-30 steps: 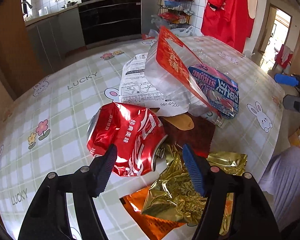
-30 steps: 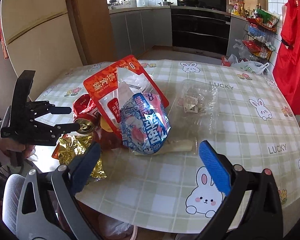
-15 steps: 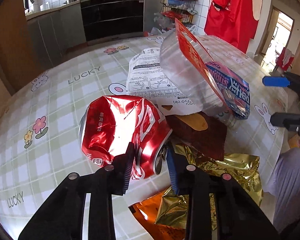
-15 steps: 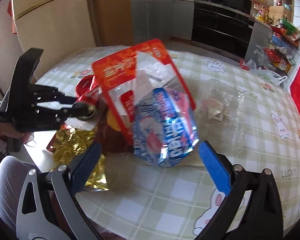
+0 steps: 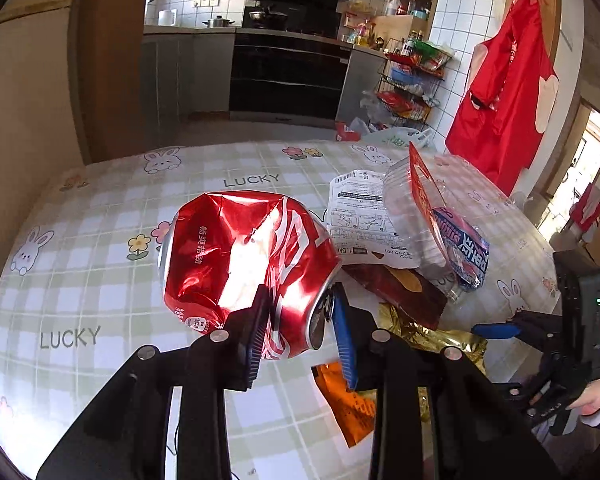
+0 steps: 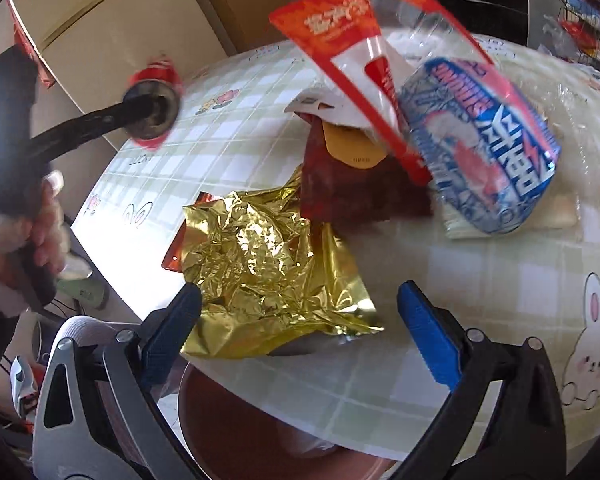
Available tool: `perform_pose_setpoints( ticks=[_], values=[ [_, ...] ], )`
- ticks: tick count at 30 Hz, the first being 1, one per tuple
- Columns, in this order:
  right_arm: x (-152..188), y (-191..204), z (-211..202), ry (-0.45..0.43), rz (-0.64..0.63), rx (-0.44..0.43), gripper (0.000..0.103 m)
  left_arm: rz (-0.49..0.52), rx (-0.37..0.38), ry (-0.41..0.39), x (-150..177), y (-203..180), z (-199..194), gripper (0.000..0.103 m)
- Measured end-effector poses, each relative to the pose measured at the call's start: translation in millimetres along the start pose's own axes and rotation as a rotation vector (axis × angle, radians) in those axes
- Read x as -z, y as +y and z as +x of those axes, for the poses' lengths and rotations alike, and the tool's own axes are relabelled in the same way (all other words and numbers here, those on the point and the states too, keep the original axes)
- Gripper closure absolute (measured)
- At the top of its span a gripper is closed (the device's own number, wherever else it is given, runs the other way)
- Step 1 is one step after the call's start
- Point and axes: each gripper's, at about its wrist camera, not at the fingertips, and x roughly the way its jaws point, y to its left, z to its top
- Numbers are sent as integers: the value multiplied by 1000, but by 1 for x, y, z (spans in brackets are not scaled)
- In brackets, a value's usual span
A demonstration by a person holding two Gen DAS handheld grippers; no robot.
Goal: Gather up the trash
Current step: 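Reach the left tool to the crushed red can and grasp it, then grasp the gold foil wrapper with the right tool while the left tool holds the red can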
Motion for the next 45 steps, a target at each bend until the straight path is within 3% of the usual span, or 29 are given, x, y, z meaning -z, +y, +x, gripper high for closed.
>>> perform_pose_setpoints(
  ticks=[3,10,13,25,26,28,30,35,37,41,45],
  values=[
    [0,-2,8,-3,45,-6,6,-4,-25,-17,12,0,-17,72],
    [3,12,14,-1,4,42,7,-100,-19,-46,30,15,-40,72],
    [2,13,14,9,2,48,26,-128,-8,-51,35,19,-45,72],
    [8,13,0,-17,12,54,31,-174,3,-68,52,17,-60,72],
    [8,13,-3,-25,8,62,35,-178,4,-70,53,16,-61,72],
    [7,13,-3,-15,-1,83,59,-186,5,-72,55,16,-63,72],
    [8,11,-6,5,-15,101,57,-198,4,-76,57,17,-66,72],
    [10,36,-25,-57,-108,125,22,-225,-2,-93,61,23,-73,72],
    [12,54,-26,-54,-183,107,16,-243,-1,-102,63,25,-78,72],
    [24,92,-6,6,-378,138,14,-260,0,-105,69,26,-85,72],
    [22,100,16,31,-456,216,14,-273,-1,-105,75,28,-90,72]
  ],
)
